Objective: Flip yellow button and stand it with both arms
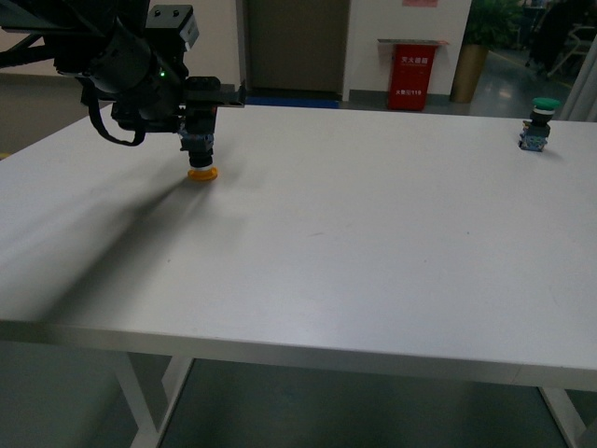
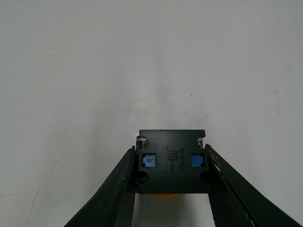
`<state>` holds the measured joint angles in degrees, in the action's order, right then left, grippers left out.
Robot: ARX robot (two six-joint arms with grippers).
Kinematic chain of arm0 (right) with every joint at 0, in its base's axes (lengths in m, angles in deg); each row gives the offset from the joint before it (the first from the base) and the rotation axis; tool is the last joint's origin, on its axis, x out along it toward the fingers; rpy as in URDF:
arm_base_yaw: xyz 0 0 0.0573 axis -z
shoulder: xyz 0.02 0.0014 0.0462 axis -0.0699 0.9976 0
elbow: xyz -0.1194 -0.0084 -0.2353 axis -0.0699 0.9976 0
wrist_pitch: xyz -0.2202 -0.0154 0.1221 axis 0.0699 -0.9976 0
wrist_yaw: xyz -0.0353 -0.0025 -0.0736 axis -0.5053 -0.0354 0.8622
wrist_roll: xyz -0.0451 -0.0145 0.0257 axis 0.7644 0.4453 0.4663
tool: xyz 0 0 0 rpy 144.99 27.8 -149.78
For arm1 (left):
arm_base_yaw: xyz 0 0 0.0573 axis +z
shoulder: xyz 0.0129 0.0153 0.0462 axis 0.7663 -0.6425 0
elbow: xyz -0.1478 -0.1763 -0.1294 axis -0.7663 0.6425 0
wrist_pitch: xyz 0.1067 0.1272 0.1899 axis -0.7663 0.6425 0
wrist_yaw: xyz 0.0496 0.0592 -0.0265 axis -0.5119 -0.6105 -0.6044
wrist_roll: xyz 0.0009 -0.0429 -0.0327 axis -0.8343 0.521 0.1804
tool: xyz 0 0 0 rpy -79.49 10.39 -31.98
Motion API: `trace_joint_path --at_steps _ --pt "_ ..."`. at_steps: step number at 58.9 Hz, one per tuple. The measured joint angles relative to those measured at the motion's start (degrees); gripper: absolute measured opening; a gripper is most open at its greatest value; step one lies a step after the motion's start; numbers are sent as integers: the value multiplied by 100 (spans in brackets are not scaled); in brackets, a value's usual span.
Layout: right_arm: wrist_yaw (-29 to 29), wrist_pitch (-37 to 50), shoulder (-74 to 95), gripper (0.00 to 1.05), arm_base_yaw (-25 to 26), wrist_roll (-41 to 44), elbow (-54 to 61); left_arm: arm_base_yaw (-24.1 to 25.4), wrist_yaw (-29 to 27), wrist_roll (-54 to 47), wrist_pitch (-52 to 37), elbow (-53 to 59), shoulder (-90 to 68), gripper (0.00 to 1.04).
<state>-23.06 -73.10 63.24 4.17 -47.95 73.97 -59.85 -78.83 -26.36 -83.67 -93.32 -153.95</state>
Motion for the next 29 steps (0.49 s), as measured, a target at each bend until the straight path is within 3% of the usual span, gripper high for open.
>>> trace_joint_path --at_steps 10,20,29 --pt "0 0 0 98 2 0 0 -15 197 608 -850 101 173 36" --pt "0 0 0 98 0 0 0 -155 -234 968 -1976 229 507 36" --pt "0 0 0 98 2 0 0 -264 -138 1099 -2068 83 601 36"
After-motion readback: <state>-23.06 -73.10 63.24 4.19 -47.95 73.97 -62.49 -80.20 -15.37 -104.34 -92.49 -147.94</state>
